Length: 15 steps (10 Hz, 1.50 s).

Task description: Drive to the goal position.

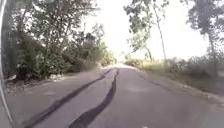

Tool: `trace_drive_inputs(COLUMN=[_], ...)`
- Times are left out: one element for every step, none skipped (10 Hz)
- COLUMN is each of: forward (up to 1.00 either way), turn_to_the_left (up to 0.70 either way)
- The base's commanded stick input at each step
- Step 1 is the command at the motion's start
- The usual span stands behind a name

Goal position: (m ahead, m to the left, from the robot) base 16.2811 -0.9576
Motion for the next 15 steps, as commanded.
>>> trace_drive_inputs(forward=[0.70, 0.70, 0.70, 0.70, 0.70, 0.70, 0.70, 0.70, 0.70, 0.70, 0.70, 0.70, 0.70, 0.70, 0.70], turn_to_the_left=[0.00, 0.00, 0.00, 0.00, 0.00, 0.00, 0.00, 0.00, 0.00, 0.00, 0.00, -0.06, -0.20, -0.26, -0.21])
